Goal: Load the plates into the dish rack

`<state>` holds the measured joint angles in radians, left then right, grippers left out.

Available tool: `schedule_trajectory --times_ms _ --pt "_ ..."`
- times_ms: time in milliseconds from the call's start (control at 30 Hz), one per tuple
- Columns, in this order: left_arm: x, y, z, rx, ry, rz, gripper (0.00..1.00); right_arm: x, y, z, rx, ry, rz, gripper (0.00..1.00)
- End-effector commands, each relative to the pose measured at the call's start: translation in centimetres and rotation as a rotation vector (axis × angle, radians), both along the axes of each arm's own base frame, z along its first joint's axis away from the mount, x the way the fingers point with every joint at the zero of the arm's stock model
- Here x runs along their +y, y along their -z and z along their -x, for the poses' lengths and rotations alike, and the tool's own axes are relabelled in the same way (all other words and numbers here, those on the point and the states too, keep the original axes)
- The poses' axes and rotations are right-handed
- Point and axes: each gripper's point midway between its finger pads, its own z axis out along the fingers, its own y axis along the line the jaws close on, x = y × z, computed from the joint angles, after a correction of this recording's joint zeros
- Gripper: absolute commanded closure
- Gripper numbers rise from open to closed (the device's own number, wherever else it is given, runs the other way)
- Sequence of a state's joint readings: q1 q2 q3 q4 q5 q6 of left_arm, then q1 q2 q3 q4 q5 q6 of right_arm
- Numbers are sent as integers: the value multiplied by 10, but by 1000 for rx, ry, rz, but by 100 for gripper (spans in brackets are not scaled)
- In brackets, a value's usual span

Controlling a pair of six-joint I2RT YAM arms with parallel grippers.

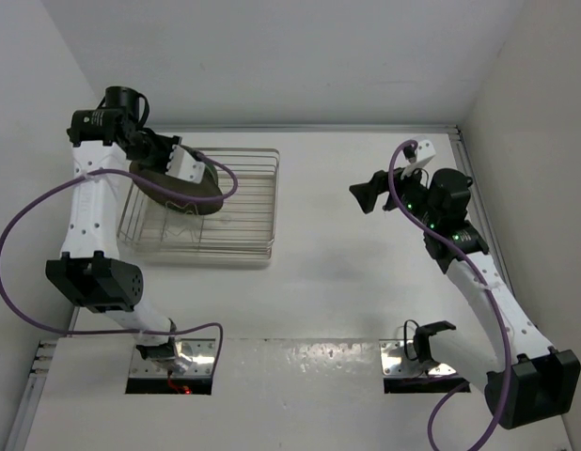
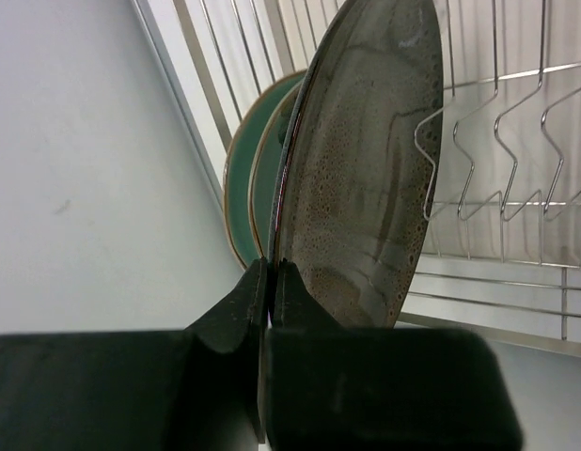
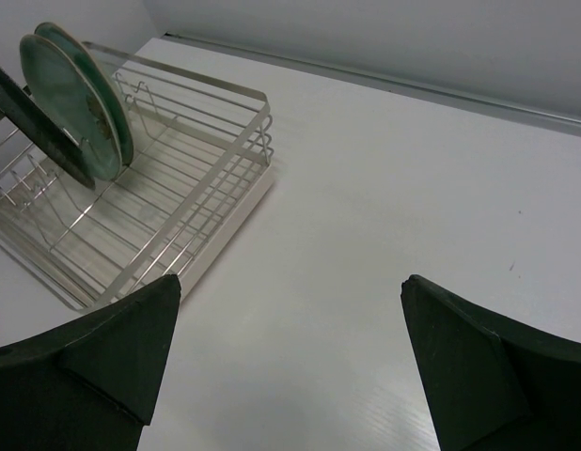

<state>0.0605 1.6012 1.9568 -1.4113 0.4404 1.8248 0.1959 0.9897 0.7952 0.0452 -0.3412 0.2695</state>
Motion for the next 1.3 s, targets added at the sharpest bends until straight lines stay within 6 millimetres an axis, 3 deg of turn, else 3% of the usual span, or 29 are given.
schedule_trajectory --times_ms 0,67,200,233,367,567,600,767,800,833,900,967,1000,1067,1167,1200,1233,1267 --pt "17 -27 -29 -167 15 -50 100 1 -30 -4 -89 -2 -29 0" --pt "28 -30 -36 -199 -7 -47 100 2 -29 -3 -82 -3 -32 0" --pt "30 -6 -51 -184 -32 -29 100 2 -24 -6 -61 -1 -40 0" --pt "30 11 -52 -151 -43 -18 100 3 -25 -6 -61 -7 -42 0" --pt "33 25 -64 -173 -88 11 96 7 -25 -7 -48 -20 -55 0" --pt "39 15 -74 -206 -176 49 52 7 -25 -8 -36 -17 -51 0" --pt "39 8 -77 -228 -184 55 44 6 -26 -8 -39 -15 -53 0" --pt "44 -22 -84 -283 -284 122 27 9 -20 -14 1 -14 -63 0" --pt "44 -32 -84 -299 -301 140 24 10 -10 -17 47 -13 -56 0" --pt "44 -40 -86 -315 -318 159 11 11 -14 -24 69 -11 -54 0" --pt "44 -67 -84 -356 -369 222 0 7 4 -25 177 16 -29 0" --pt "45 -85 -79 -367 -457 309 0 4 13 -37 257 55 -21 0" --pt "46 -111 -70 -412 -492 347 0 3 30 -37 330 76 -21 0" --pt "50 -127 -60 -405 -631 480 0 -7 36 -42 355 138 -27 0" --pt "65 -136 -33 -399 -878 627 0 -23 63 -48 439 244 -64 0" --pt "78 -132 -24 -414 -988 636 0 -28 76 -47 482 286 -72 0" --pt "88 -111 -18 -374 -1087 647 0 -30 82 -46 515 312 -96 0" --pt "94 -110 -2 -378 -1193 734 0 -36 92 -47 553 345 -114 0"
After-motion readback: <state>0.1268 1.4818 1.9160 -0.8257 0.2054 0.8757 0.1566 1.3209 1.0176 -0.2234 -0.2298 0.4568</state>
